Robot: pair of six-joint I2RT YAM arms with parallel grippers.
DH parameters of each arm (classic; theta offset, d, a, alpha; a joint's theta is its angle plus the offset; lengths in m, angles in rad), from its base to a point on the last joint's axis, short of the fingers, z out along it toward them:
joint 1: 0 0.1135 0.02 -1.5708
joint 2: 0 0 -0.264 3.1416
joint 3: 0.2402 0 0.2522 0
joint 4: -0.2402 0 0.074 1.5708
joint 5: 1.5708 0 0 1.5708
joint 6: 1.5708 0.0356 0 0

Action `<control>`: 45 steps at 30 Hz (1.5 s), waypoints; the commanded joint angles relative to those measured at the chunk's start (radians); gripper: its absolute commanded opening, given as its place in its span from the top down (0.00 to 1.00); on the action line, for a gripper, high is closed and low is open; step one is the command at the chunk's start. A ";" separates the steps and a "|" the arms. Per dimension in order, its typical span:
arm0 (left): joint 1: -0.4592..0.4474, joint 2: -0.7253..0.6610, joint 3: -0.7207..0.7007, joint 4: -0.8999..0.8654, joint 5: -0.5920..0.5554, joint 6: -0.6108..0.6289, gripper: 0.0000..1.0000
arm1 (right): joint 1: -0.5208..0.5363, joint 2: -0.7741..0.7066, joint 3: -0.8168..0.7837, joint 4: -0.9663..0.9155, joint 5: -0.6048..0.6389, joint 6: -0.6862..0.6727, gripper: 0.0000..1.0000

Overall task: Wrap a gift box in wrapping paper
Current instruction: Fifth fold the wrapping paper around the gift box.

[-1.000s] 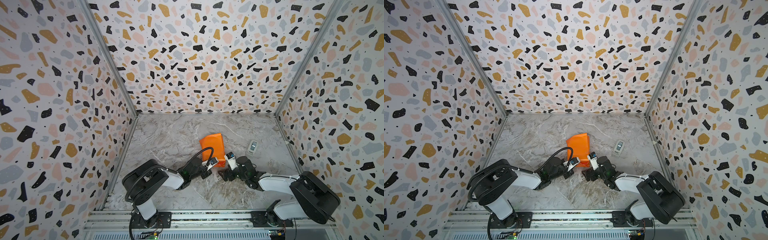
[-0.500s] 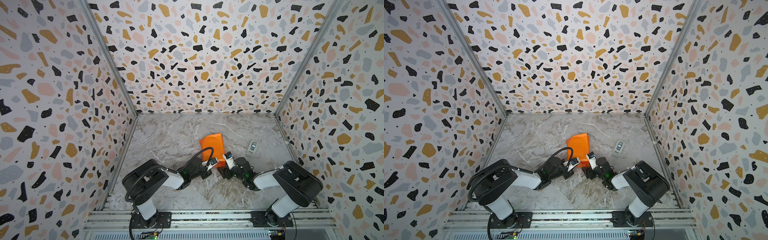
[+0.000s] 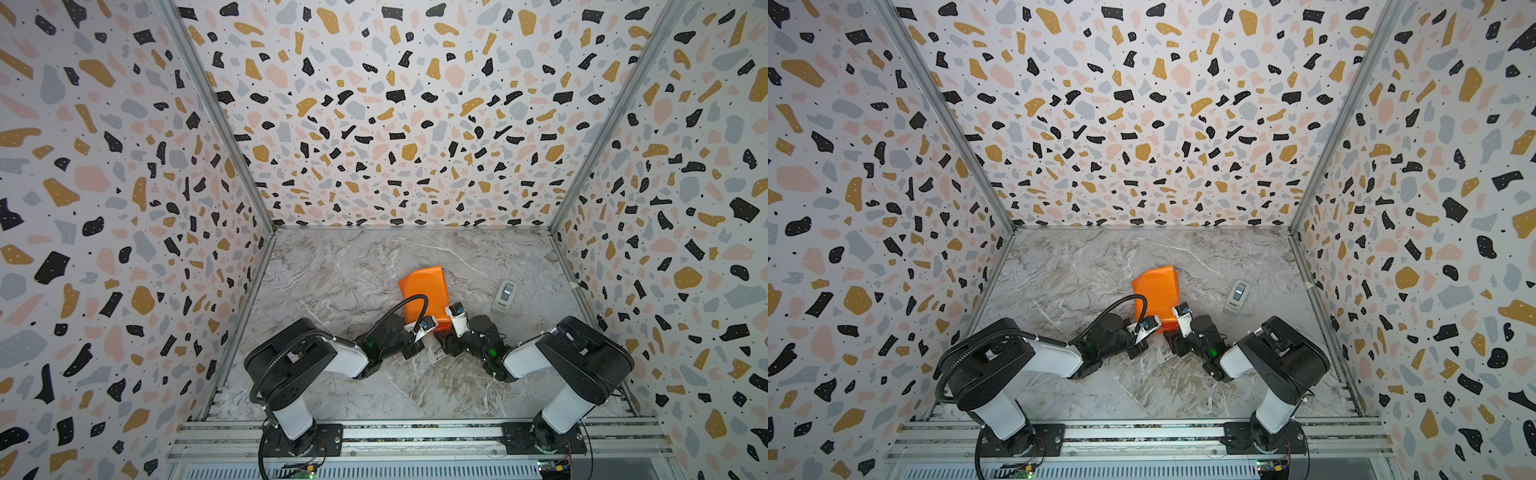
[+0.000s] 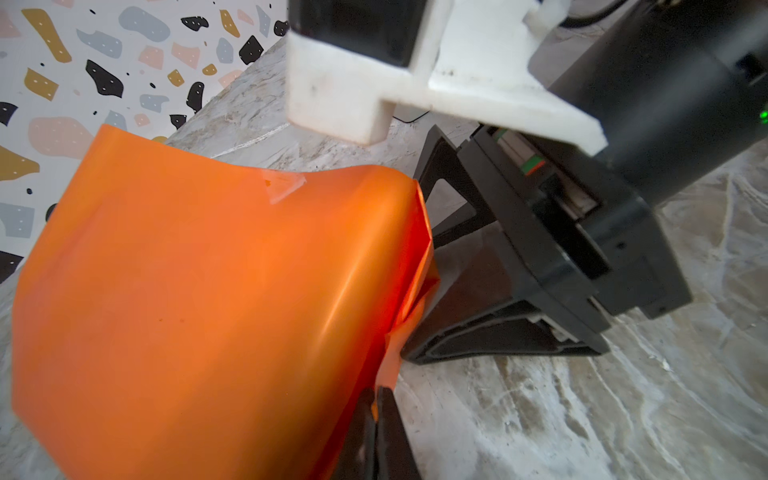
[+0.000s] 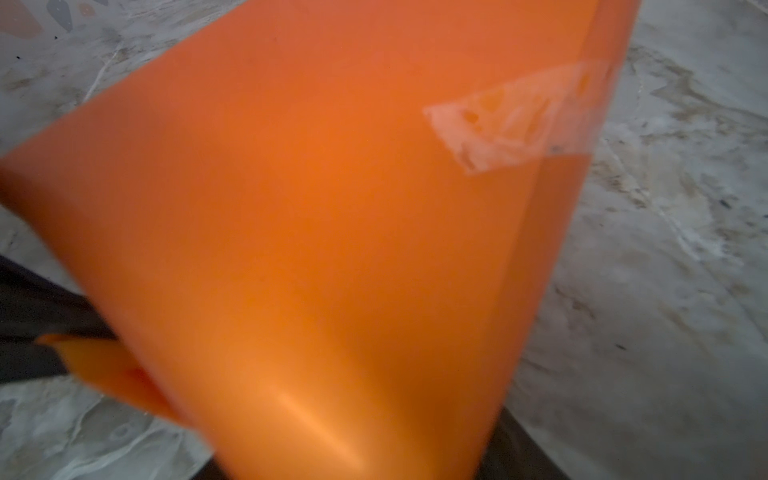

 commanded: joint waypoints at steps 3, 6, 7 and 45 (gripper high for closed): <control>0.005 -0.044 0.024 0.017 0.016 0.015 0.83 | 0.004 0.011 -0.001 0.021 0.016 0.024 0.35; 0.006 -0.061 0.023 0.008 0.016 0.017 0.77 | 0.003 0.012 -0.004 0.022 0.020 0.029 0.36; 0.005 -0.070 0.022 0.000 0.017 0.021 0.75 | 0.005 0.012 -0.004 0.024 0.020 0.029 0.36; 0.012 -0.107 0.032 -0.120 -0.137 0.816 0.02 | 0.003 0.034 0.004 0.039 0.016 0.054 0.40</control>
